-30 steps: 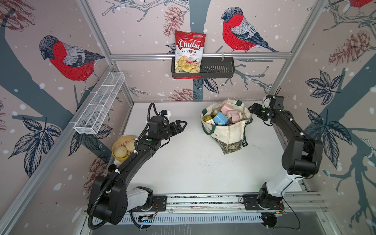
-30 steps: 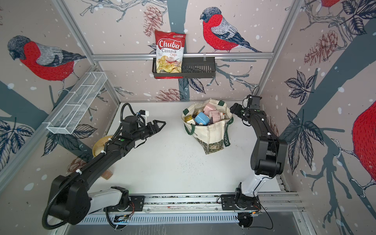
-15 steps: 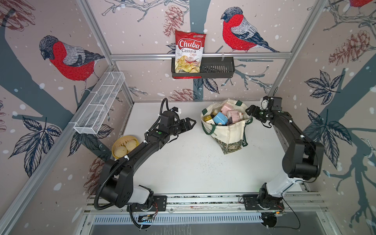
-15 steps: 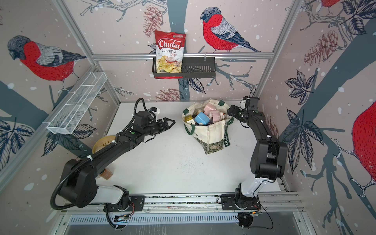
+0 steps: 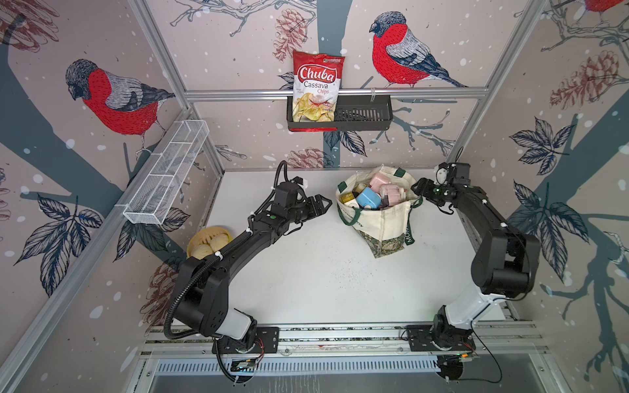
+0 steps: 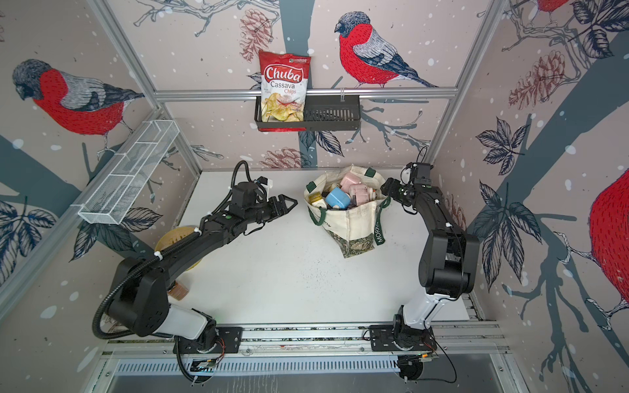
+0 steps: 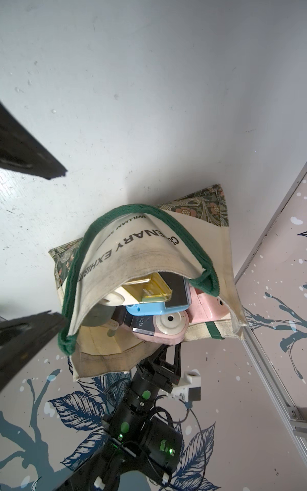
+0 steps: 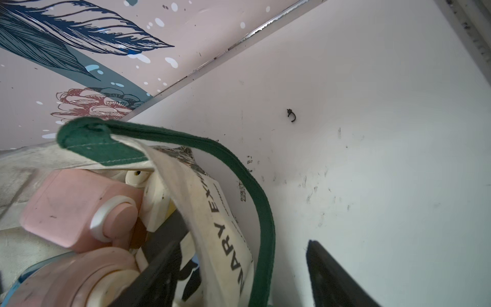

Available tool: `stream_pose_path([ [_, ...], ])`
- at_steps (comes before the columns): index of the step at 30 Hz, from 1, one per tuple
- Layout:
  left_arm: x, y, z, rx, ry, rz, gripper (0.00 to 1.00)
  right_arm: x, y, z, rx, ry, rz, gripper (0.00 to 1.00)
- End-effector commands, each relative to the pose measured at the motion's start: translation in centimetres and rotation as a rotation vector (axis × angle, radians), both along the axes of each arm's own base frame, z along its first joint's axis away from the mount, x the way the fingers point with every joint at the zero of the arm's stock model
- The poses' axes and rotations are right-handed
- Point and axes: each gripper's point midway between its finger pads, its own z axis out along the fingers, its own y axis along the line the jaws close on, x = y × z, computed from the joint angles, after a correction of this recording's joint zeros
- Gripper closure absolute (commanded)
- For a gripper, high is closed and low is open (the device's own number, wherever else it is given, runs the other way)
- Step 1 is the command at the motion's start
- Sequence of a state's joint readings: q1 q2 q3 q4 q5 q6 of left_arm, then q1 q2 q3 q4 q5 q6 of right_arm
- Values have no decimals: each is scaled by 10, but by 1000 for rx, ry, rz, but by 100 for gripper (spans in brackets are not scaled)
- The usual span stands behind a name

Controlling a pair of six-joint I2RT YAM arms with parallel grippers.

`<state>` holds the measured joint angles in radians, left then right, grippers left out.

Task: Take out the pencil sharpeners from the tote bags
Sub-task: Move the canvas bag to the center of the board.

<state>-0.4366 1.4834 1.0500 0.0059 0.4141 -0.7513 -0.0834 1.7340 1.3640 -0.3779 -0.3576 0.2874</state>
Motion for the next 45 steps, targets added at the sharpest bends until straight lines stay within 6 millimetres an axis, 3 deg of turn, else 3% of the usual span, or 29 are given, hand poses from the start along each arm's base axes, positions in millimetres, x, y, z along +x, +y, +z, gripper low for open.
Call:
stream_pose_path([
  [1,5,0,4,1,-11,16,19,-1,9,1,27,-2,39,53],
  [5,11,-3,7,1,-13,19,19,-5,14,4,32,-22,46,93],
  [7,16,-5,8,1,-10,21,19,-7,14,1,33,-15,45,99],
  [12,30,-25,10,4,-3,-3,19,-11,18,1,38,-22,54,100],
  [15,41,-34,1,44,22,1,22,-12,19,2,40,-24,58,100],
  [22,66,-36,-19,156,60,50,49,-15,20,2,33,-23,65,100],
  [25,67,-39,-26,178,70,50,56,-17,20,3,30,-23,66,100],
  [34,64,-57,-45,228,94,9,59,-19,25,1,27,-16,75,100],
  [41,69,-61,-49,245,101,2,96,-23,35,2,14,-13,96,100],
  [45,71,-57,-37,273,75,2,100,-28,43,2,8,-10,115,100],
])
